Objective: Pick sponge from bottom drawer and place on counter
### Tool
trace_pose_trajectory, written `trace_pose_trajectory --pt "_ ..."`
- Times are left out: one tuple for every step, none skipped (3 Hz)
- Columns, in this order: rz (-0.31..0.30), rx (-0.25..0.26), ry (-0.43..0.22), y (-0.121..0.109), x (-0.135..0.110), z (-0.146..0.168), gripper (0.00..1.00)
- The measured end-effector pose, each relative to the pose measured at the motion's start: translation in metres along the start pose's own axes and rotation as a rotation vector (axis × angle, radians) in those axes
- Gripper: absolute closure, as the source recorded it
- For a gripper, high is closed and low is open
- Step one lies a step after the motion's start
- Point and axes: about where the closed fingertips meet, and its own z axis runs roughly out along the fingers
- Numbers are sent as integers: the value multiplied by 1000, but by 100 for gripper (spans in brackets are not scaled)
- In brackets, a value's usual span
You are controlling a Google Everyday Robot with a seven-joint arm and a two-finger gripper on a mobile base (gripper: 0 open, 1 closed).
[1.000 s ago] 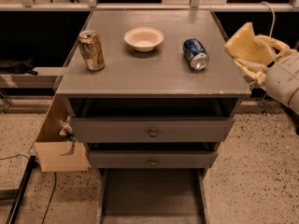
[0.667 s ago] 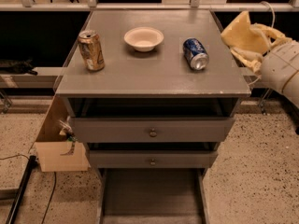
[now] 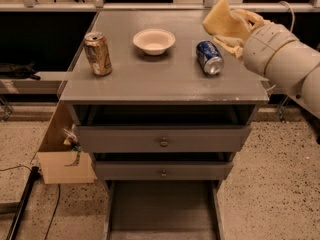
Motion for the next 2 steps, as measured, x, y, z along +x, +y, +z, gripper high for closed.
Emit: trace_pose_trajectory --pt "-7 -72 -56 33 -32 34 100" --pt "-2 -140 -95 70 -54 63 100"
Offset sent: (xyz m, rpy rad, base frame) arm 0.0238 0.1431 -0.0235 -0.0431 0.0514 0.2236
